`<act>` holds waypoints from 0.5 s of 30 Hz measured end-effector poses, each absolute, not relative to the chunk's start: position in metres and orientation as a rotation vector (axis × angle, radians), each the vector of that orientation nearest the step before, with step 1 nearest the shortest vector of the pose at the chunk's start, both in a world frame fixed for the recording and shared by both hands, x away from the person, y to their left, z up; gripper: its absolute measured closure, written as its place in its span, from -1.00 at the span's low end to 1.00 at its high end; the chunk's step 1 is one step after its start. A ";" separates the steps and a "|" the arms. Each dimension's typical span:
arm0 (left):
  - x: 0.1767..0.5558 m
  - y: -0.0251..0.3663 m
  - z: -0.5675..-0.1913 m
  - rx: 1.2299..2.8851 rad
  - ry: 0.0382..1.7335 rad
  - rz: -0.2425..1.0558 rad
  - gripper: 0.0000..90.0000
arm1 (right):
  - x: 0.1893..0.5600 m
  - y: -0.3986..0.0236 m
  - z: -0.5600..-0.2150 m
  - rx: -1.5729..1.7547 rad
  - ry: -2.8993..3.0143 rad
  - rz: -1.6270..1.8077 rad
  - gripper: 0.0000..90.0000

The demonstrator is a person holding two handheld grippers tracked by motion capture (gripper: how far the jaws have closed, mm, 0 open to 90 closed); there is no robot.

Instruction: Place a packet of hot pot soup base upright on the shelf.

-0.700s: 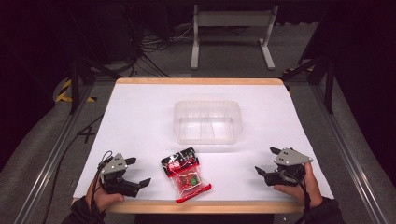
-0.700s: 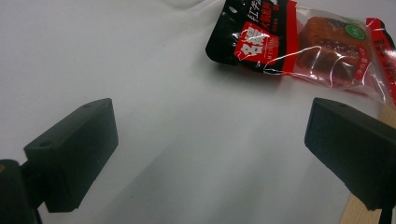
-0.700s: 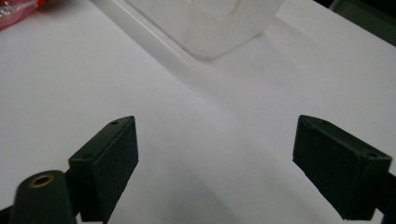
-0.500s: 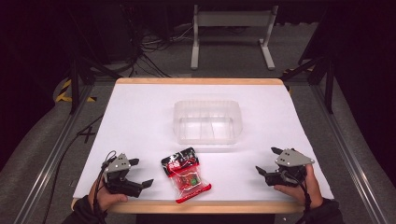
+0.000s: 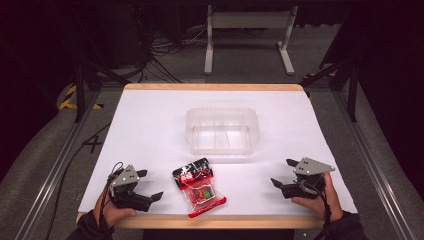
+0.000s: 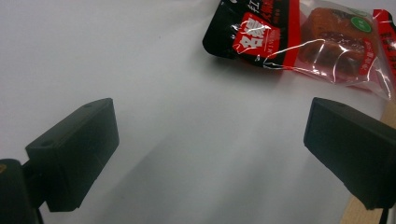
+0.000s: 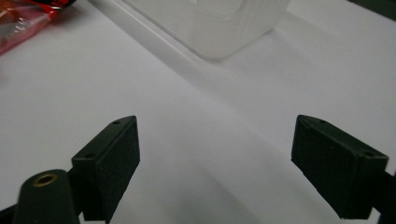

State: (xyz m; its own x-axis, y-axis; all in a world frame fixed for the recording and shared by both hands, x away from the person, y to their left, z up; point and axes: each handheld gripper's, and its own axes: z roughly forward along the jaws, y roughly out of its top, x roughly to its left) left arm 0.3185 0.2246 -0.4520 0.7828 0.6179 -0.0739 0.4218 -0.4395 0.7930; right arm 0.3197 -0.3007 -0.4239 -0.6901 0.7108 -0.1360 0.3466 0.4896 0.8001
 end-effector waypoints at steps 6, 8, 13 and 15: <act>0.317 0.227 -0.452 2.108 0.751 0.344 -0.90 | 0.325 -0.293 -0.427 0.900 2.371 1.140 -0.63; 0.316 0.228 -0.452 2.116 0.731 0.367 -0.90 | 0.326 -0.289 -0.428 0.895 2.398 1.156 -0.61; 0.313 0.232 -0.452 2.118 0.727 0.397 -0.90 | 0.332 -0.281 -0.428 0.896 2.451 1.204 -0.55; 0.311 0.233 -0.452 2.115 0.741 0.402 -0.91 | 0.334 -0.276 -0.428 0.891 2.474 1.215 -0.55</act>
